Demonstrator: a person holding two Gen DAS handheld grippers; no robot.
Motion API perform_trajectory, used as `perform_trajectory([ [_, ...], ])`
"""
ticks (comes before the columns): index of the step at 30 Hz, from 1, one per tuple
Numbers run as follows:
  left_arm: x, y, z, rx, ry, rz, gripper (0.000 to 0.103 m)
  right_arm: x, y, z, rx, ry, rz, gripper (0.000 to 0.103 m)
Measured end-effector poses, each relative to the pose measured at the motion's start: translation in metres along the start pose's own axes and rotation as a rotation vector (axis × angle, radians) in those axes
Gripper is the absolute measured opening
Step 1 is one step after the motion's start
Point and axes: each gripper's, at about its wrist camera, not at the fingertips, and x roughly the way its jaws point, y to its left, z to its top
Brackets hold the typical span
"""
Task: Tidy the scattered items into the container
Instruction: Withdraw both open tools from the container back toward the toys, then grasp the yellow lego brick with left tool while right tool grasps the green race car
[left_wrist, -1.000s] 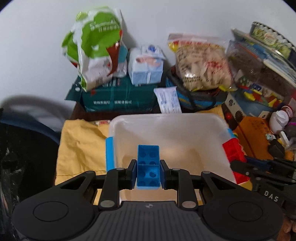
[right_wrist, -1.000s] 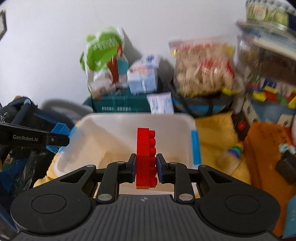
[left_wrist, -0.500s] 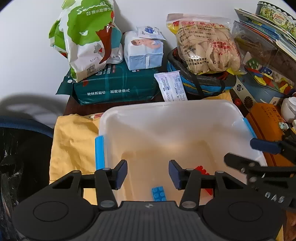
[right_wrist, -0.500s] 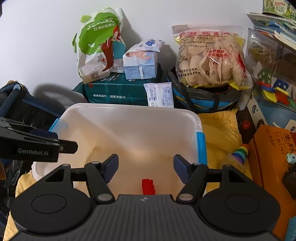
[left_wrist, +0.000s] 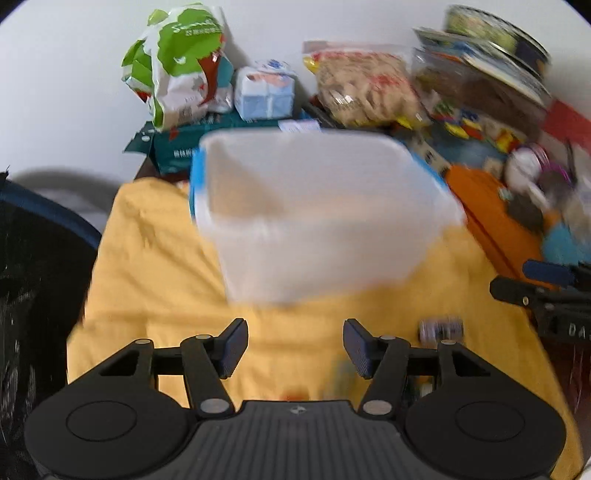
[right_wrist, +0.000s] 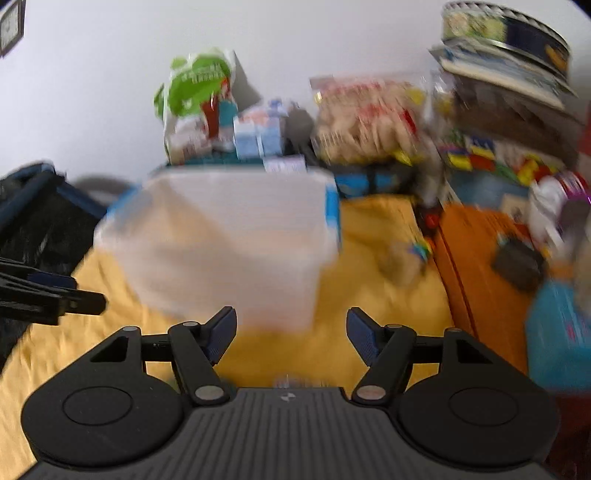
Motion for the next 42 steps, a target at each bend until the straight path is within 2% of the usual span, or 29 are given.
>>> perform_trajectory([
  [3, 0.004, -0.009, -0.039, 0.033, 0.035, -0.019, 0.061, -0.003, -0.003, -0.037, 0.015, 0.065, -0.018, 0.069],
  [6, 0.014, -0.018, -0.064, 0.052, 0.089, -0.019, 0.061, 0.001, -0.004, -0.063, 0.044, 0.125, -0.026, 0.068],
  [10, 0.023, -0.028, -0.079, 0.082, 0.12, -0.022, 0.061, 0.006, -0.001, -0.08, 0.039, 0.129, -0.036, 0.066],
  [17, 0.028, -0.039, -0.085, 0.086, 0.096, -0.023, 0.061, 0.009, 0.004, -0.091, 0.024, 0.12, -0.033, 0.064],
  [22, 0.034, -0.04, -0.087, 0.074, 0.079, -0.009, 0.061, 0.015, 0.004, -0.101, 0.035, 0.127, -0.045, 0.056],
  [26, 0.033, -0.036, -0.089, 0.049, 0.077, -0.014, 0.061, 0.017, 0.005, -0.103, 0.043, 0.121, -0.063, 0.056],
  [38, 0.049, -0.043, -0.095, 0.103, 0.087, 0.001, 0.061, 0.024, 0.011, -0.103, 0.038, 0.119, -0.073, 0.056],
  [42, 0.053, -0.04, -0.097, 0.091, 0.093, -0.003, 0.061, 0.032, 0.014, -0.104, 0.036, 0.127, -0.08, 0.052],
])
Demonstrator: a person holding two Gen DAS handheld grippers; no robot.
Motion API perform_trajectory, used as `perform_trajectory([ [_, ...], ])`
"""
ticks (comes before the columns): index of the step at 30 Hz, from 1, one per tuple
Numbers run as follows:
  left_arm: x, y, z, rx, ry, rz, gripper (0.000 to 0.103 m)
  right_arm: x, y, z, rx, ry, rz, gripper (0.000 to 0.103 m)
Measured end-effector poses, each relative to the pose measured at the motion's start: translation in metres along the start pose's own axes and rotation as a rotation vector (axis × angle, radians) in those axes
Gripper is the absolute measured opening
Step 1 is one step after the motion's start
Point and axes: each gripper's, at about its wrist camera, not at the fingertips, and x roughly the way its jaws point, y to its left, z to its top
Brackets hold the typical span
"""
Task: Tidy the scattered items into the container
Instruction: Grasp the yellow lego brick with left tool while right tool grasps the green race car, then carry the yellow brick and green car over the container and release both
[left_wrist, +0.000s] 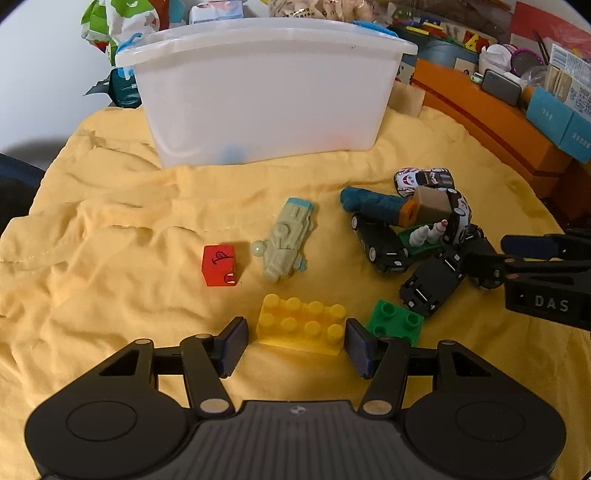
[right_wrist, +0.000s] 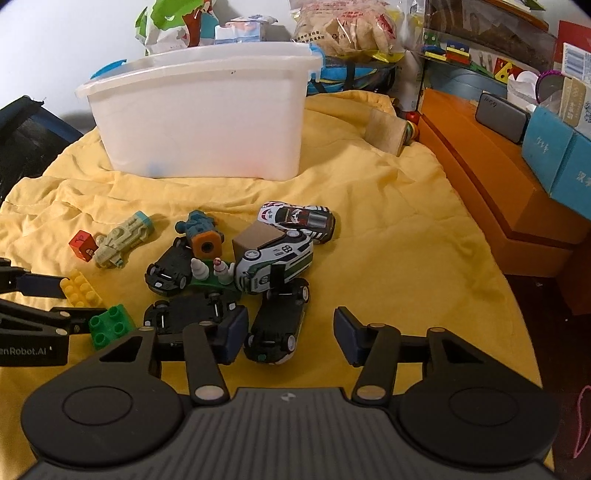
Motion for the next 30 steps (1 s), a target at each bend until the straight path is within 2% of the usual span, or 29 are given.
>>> perform_trajectory([
  [5, -0.001, -0.001, -0.001, 0.011, -0.002, -0.015, 0.055, 0.009, 0.0, -0.001, 0.021, 0.03, 0.018, 0.049],
  [8, -0.003, -0.002, -0.001, 0.014, -0.002, -0.019, 0.054, 0.011, 0.0, -0.001, 0.031, 0.034, 0.051, 0.037],
  [13, -0.004, -0.001, -0.001, 0.007, -0.001, -0.025, 0.053, 0.007, -0.003, 0.0, 0.05, 0.029, 0.078, 0.023],
  [20, -0.012, 0.003, 0.002, -0.022, -0.023, -0.032, 0.053, -0.006, -0.011, -0.003, 0.048, 0.009, 0.075, 0.019],
  [30, -0.044, 0.027, 0.028, -0.073, -0.083, 0.015, 0.053, -0.028, -0.012, 0.01, 0.029, -0.041, 0.083, 0.019],
])
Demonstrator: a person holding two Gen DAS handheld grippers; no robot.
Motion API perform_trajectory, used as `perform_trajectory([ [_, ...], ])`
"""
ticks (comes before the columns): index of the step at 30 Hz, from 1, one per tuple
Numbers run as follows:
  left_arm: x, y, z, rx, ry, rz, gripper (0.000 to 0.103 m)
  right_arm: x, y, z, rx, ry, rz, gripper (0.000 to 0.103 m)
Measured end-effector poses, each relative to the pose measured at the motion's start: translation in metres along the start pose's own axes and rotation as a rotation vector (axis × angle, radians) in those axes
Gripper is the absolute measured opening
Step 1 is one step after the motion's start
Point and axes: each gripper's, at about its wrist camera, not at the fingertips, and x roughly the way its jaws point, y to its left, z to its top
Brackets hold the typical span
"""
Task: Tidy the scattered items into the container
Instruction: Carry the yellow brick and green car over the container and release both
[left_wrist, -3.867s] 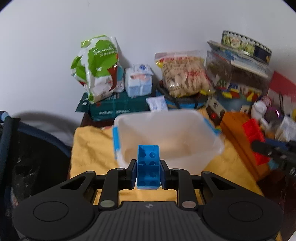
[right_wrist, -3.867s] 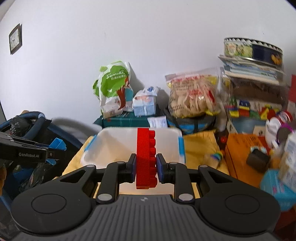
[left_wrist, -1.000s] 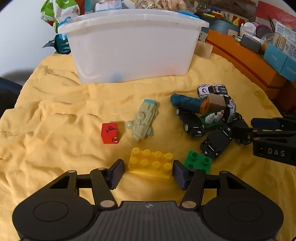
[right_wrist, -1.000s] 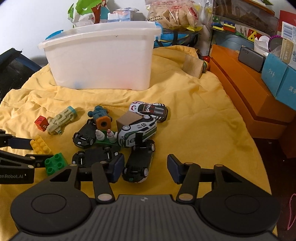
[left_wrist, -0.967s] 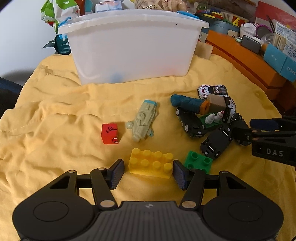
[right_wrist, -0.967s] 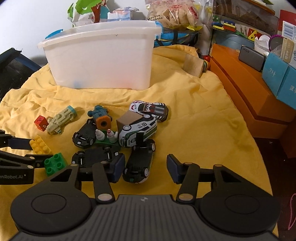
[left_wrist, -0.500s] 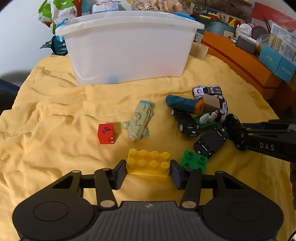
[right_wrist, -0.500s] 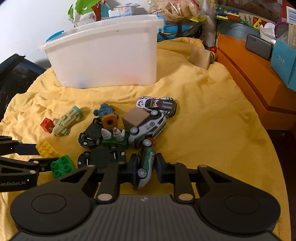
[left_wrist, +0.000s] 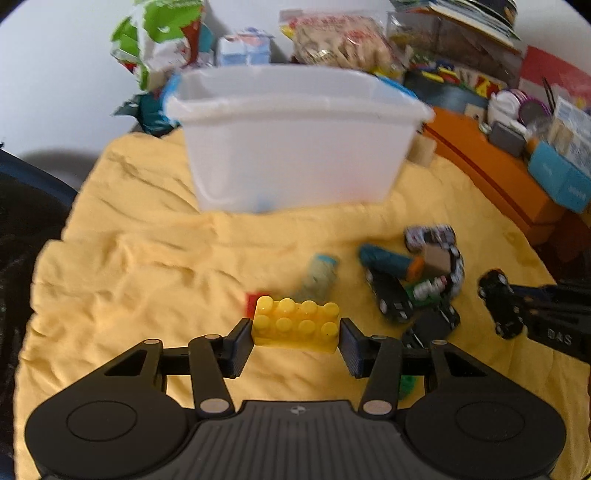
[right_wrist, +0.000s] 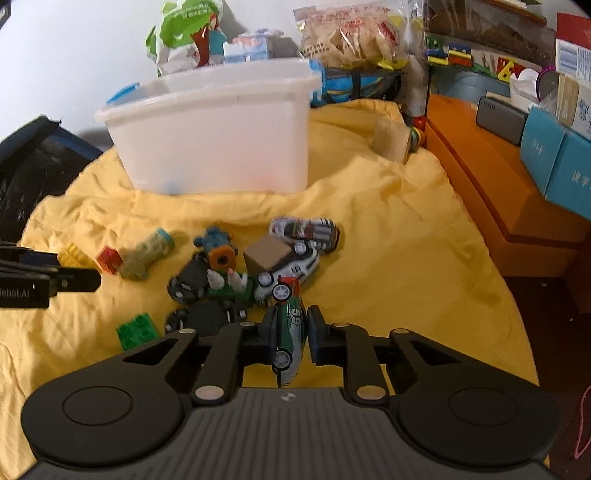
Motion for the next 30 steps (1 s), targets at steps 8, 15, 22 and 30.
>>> perform_trajectory([
  [8, -0.037, 0.025, 0.062, -0.033, -0.054, 0.009, 0.053, -0.041, 0.012, 0.068, -0.008, -0.138, 0.056, 0.019],
  [15, -0.065, 0.036, 0.126, -0.038, -0.101, 0.034, 0.053, -0.059, 0.024, 0.138, -0.01, -0.253, 0.119, 0.019],
  [22, -0.071, 0.039, 0.177, -0.045, -0.141, 0.039, 0.053, -0.049, 0.029, 0.186, -0.032, -0.273, 0.135, 0.019],
  [30, -0.037, 0.039, 0.227, -0.046, -0.074, 0.013, 0.053, -0.01, 0.029, 0.223, -0.053, -0.158, 0.151, 0.019],
])
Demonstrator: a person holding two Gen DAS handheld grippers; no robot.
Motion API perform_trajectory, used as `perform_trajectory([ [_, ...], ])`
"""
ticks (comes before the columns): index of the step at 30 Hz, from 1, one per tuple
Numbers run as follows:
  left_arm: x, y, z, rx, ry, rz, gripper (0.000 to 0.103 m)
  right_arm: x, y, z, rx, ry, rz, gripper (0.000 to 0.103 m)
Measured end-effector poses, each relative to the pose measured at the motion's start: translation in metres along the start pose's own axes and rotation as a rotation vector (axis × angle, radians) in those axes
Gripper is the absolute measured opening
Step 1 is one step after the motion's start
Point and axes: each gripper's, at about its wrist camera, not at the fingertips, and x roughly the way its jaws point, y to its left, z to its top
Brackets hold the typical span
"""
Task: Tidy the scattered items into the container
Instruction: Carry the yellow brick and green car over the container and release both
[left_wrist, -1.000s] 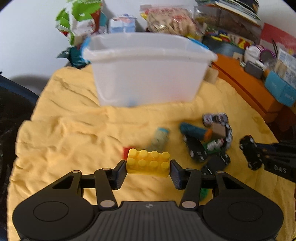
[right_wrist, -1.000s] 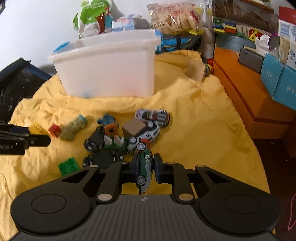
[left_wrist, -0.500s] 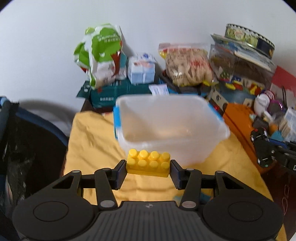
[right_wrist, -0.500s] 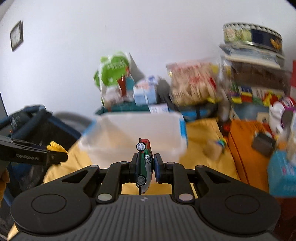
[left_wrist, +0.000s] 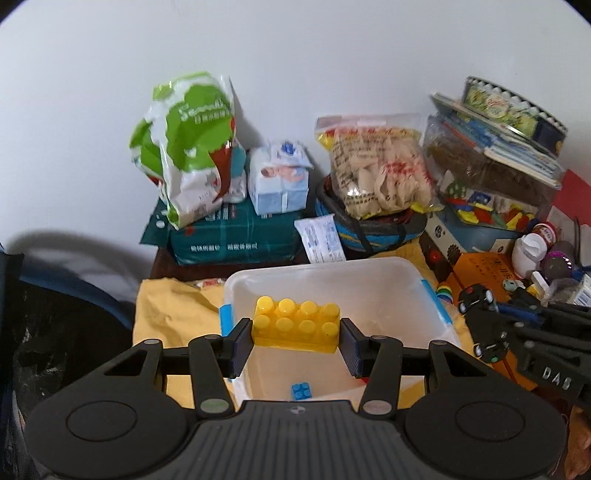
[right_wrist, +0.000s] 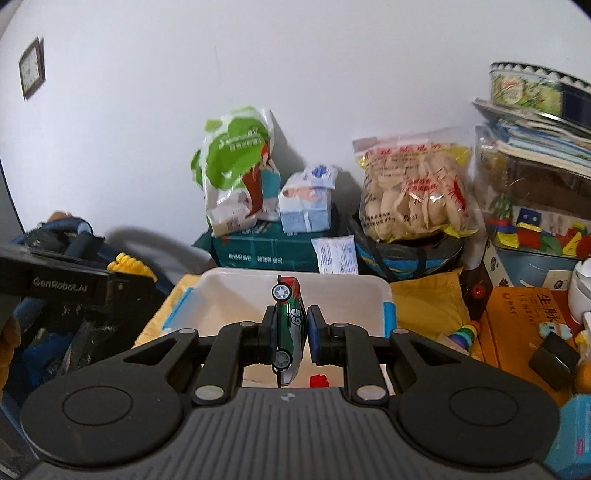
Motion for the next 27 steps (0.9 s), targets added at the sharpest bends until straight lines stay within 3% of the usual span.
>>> perform_trajectory([
  [12, 0.081, 0.007, 0.009, 0.001, 0.171, 0.032, 0.054, 0.078, -0.012, -0.002, -0.004, 0.205, -0.035, 0.019],
  [14, 0.093, 0.01, 0.009, -0.002, 0.191, 0.062, 0.064, 0.087, -0.012, -0.003, -0.011, 0.226, -0.045, 0.022],
  [16, 0.106, 0.013, 0.006, -0.015, 0.231, 0.066, 0.069, 0.095, -0.012, -0.004, -0.017, 0.245, -0.061, 0.055],
  [18, 0.114, 0.015, 0.0, -0.009, 0.261, 0.063, 0.069, 0.097, -0.01, -0.006, -0.036, 0.243, -0.065, 0.059],
  [22, 0.111, 0.008, -0.01, 0.046, 0.242, 0.068, 0.069, 0.093, -0.012, -0.011, -0.038, 0.23, -0.06, 0.059],
  [27, 0.088, -0.006, -0.024, 0.108, 0.131, 0.065, 0.069, 0.072, -0.015, -0.023, -0.041, 0.17, -0.032, 0.063],
])
